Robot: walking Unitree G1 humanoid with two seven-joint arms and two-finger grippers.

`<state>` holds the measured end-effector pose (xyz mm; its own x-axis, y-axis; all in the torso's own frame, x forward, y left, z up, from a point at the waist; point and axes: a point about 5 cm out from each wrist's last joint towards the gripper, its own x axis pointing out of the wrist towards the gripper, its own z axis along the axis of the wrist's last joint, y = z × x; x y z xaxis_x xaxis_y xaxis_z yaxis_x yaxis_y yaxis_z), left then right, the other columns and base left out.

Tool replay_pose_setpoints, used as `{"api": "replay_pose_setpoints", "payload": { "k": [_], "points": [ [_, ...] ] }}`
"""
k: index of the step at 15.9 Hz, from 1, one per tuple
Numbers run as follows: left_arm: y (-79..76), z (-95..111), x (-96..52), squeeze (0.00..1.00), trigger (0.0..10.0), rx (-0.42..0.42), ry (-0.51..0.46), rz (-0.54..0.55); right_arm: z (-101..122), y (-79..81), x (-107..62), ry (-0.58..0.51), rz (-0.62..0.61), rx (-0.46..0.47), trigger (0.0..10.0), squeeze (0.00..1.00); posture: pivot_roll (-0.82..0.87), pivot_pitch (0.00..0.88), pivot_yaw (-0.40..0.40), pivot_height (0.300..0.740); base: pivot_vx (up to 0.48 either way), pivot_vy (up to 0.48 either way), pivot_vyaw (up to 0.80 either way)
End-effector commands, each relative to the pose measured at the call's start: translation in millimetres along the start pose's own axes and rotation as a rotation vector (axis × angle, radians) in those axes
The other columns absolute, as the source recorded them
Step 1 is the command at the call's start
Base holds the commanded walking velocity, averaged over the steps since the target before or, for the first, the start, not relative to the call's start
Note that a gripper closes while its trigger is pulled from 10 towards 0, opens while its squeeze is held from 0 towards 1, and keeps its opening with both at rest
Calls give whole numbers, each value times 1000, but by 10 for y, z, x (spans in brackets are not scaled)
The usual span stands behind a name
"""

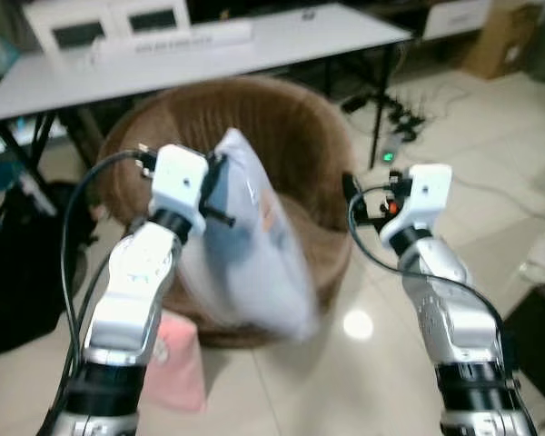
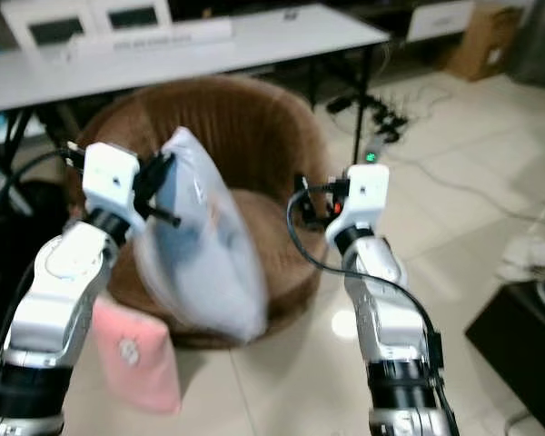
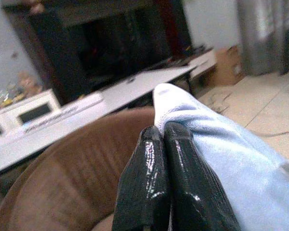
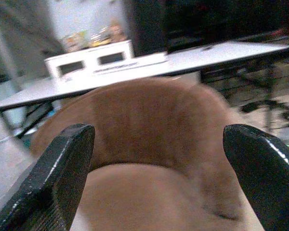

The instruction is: Move the pillow to the sofa from floor

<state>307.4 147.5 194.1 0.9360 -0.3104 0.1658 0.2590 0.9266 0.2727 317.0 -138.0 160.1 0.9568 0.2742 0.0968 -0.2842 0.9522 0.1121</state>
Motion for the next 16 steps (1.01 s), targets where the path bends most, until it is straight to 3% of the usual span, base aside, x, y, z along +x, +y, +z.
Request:
{"api": "replay_pose_setpoints", "payload": {
  "k": [1, 3, 4, 5, 6, 8, 11, 12, 16],
  "points": [
    [105, 72, 5, 0, 10000, 21, -29, 48, 12, 74, -14, 1, 53, 12, 10000, 0, 46, 0, 99, 740, 0, 0, 0],
    [112, 64, 4, 0, 10000, 21, -28, 54, 5, 77, -52, 12, 107, -13, 10000, 0, 45, 0, 98, 740, 0, 0, 0],
    [102, 71, 5, 0, 10000, 15, -39, 46, 13, 99, -107, 7, 190, -31, 10000, 0, 47, 0, 95, 740, 0, 0, 0],
    [98, 75, 4, 0, 10000, 13, -42, 41, 17, 97, -116, 6, 202, -32, 10000, 816, 47, 0, 95, 740, 0, 0, 0],
    [92, 81, 0, 0, 10000, 12, -49, 31, 29, 91, -135, 2, 229, -28, 10000, 1000, 49, 0, 92, 740, 0, 0, 0],
    [91, 72, -9, 0, 10000, 21, -50, 21, 72, 56, -160, -13, 266, -22, 10000, 1000, 49, 0, 92, 740, 0, 0, 0],
    [79, 74, -24, 0, 10000, 13, -61, -2, 123, -17, -211, -24, 333, -88, 10000, 1000, 48, 0, 92, 740, 0, 0, 0],
    [61, 79, -29, 0, 10000, 5, -68, -29, 87, -70, -247, 4, 374, -155, 10000, 1000, 48, 0, 92, 740, 0, 0, 0],
    [-9, 96, -80, 0, 10000, -33, -97, -139, -3, -129, -289, 55, 411, -230, 10000, 1000, 52, 0, 86, 740, 0, 0, 0]
  ]
}}
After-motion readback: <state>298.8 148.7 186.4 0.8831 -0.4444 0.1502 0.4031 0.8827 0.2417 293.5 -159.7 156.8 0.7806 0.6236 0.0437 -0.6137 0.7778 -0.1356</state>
